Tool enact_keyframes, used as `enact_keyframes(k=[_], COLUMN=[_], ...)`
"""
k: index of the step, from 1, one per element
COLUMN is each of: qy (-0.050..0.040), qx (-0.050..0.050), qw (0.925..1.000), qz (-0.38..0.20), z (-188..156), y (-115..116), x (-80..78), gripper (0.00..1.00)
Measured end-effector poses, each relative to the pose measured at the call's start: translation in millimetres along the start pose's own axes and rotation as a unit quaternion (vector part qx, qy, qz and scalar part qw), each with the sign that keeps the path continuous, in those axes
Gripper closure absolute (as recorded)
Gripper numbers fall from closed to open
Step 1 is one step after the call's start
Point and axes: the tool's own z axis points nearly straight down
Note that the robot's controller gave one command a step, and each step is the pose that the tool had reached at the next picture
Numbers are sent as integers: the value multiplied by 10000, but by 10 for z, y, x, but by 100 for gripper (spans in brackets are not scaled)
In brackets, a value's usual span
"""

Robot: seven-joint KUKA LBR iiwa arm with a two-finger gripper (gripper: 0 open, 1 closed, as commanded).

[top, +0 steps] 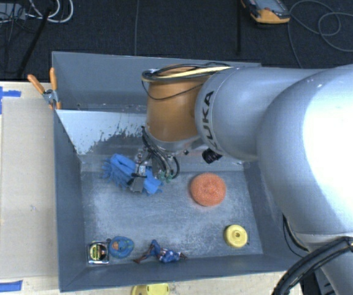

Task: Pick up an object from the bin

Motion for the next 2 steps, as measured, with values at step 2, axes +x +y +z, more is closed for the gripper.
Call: enact_keyframes(k=[2], qy=[0], qx=[4], qw=[9998], qz=[197], z=[-1095], y=[-385], x=[94], gripper=[100])
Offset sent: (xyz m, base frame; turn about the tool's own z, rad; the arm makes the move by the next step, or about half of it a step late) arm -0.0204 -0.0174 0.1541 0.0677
